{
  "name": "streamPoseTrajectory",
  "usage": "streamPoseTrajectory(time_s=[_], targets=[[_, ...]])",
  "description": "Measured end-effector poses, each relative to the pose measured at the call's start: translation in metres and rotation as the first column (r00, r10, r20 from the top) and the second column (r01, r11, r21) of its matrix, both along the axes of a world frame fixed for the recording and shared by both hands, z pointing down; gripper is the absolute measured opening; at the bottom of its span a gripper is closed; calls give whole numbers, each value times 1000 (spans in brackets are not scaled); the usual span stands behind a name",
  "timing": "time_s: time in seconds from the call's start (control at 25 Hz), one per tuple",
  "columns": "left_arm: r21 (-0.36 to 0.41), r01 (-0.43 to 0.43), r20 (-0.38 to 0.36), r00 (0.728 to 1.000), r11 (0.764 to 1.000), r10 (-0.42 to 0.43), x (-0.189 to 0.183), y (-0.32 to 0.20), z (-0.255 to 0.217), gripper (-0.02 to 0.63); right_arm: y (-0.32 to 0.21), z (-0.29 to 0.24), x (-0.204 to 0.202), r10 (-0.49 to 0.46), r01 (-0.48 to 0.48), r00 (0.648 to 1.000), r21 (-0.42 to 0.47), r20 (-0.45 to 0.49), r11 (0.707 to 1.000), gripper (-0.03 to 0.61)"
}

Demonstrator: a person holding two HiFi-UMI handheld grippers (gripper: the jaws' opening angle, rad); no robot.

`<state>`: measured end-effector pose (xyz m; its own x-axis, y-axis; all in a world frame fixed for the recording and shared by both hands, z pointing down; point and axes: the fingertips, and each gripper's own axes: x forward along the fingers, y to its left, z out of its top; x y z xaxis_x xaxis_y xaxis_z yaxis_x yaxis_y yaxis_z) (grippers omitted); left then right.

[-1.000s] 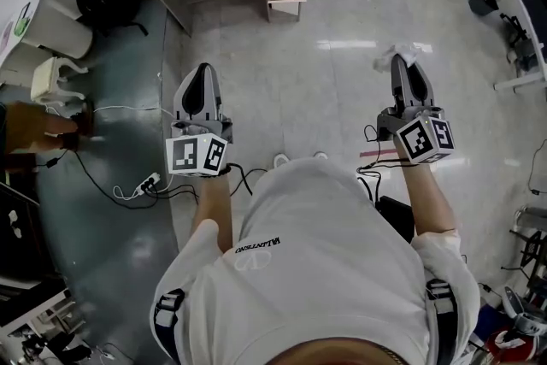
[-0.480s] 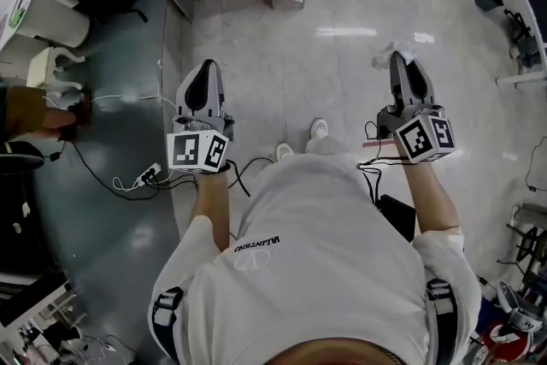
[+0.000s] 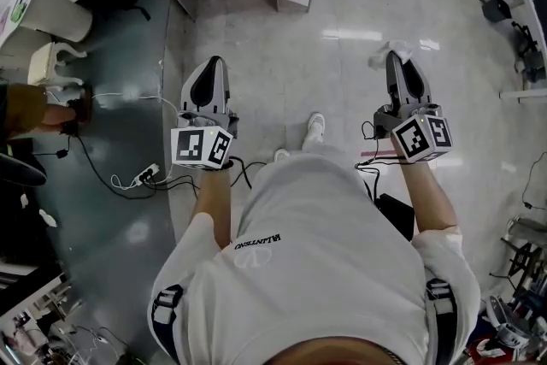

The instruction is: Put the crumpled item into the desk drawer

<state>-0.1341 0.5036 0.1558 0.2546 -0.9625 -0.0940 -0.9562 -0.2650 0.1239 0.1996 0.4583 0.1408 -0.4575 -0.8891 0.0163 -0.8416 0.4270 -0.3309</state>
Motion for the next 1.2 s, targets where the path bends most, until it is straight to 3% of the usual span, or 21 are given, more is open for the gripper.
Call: streamPoseTrajectory(time_s=[0.76,1.2], targets=[[-43,-2,-13,1000,999,1,79,-170,16,3,-171,23,18,-150,150,989,-41,2,988,89],[-77,46,28,999,996,-44,91,-199,23,3,-211,45,38,-181,183,983,-67,34,981,89]])
